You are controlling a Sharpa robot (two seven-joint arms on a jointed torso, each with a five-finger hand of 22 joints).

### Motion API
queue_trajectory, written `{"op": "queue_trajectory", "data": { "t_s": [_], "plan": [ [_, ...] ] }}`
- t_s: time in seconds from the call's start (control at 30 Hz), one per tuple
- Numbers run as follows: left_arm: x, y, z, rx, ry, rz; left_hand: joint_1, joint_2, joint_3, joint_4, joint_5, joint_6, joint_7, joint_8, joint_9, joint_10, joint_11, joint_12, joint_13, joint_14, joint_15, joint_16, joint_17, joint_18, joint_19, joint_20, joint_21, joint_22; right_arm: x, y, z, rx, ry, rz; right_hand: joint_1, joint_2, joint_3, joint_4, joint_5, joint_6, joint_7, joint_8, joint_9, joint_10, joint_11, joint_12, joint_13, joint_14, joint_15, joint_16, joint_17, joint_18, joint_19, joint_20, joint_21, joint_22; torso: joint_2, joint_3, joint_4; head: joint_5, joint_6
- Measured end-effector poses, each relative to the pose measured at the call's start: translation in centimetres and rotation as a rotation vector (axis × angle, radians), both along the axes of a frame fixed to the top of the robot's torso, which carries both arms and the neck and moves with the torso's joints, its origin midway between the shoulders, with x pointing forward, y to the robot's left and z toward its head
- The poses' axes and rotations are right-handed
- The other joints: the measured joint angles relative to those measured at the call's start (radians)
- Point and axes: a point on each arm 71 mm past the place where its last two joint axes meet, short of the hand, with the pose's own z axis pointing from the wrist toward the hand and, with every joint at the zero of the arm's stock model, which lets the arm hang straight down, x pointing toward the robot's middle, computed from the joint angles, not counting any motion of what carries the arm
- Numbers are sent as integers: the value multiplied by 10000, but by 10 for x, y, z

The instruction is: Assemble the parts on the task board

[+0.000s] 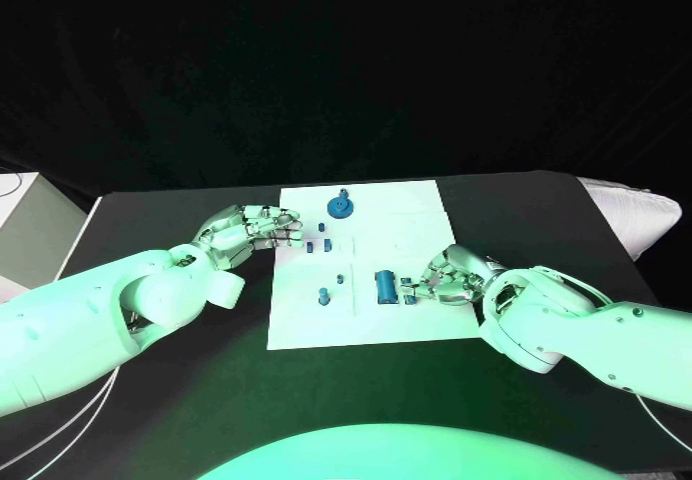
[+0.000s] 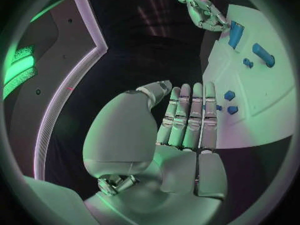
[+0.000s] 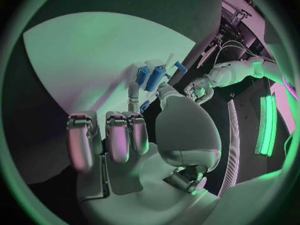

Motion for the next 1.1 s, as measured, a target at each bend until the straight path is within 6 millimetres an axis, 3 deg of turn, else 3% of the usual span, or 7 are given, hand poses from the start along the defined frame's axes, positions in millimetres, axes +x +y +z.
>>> {"op": "queue_trajectory", "data": {
  "t_s": [0.2,0.3,0.4,0.53,1.1],
  "plan": [
    [-1,0,-1,5,33,4,0,0,0,0,0,0,0,0,1,0,0,0,0,0,0,0,0,1,0,0,0,0,-2,-3,2,181,-121,111,682,278,-631,-24,-245,-70,-2,40,-49,0,0,0,0,0,0,0,0,0,0,0,0,-1,-1,0,0,18,0],
    [-1,1,-2,8,47,6,0,0,0,0,0,0,0,0,1,0,0,0,0,0,0,0,0,1,0,0,0,0,-2,-6,3,211,-129,183,1818,185,-657,-48,-949,-70,-2,79,-117,0,0,0,-1,0,0,0,0,0,0,0,0,-1,-1,-2,0,15,6],
    [-1,1,-2,7,55,3,0,0,0,0,0,0,0,0,1,0,0,0,0,0,0,0,-1,1,0,0,0,0,-3,-9,2,196,-107,263,2647,48,-470,-92,-1060,-70,-2,81,-168,0,0,0,-1,0,0,0,0,0,0,0,0,-1,-1,-6,-6,0,12],
    [-2,1,-3,7,63,-1,0,0,16,16,0,0,0,0,1,-36,8,0,0,0,0,-47,8,0,21,22,-30,-18,-3,-12,2,164,-73,352,3195,-82,-306,-63,-1060,0,-72,156,-186,0,0,0,-1,0,0,0,-1,0,0,0,0,7,0,-12,-8,-18,14],
    [-2,1,-3,9,73,-1,0,0,28,28,0,0,0,0,2,-73,0,0,0,0,0,-64,21,0,37,37,-38,-33,-4,-11,0,177,-62,540,3254,-70,-254,-10,-1059,60,-131,271,-186,0,0,0,-2,0,0,0,-1,-1,0,0,0,6,7,-18,12,-34,-2]
  ]
}}
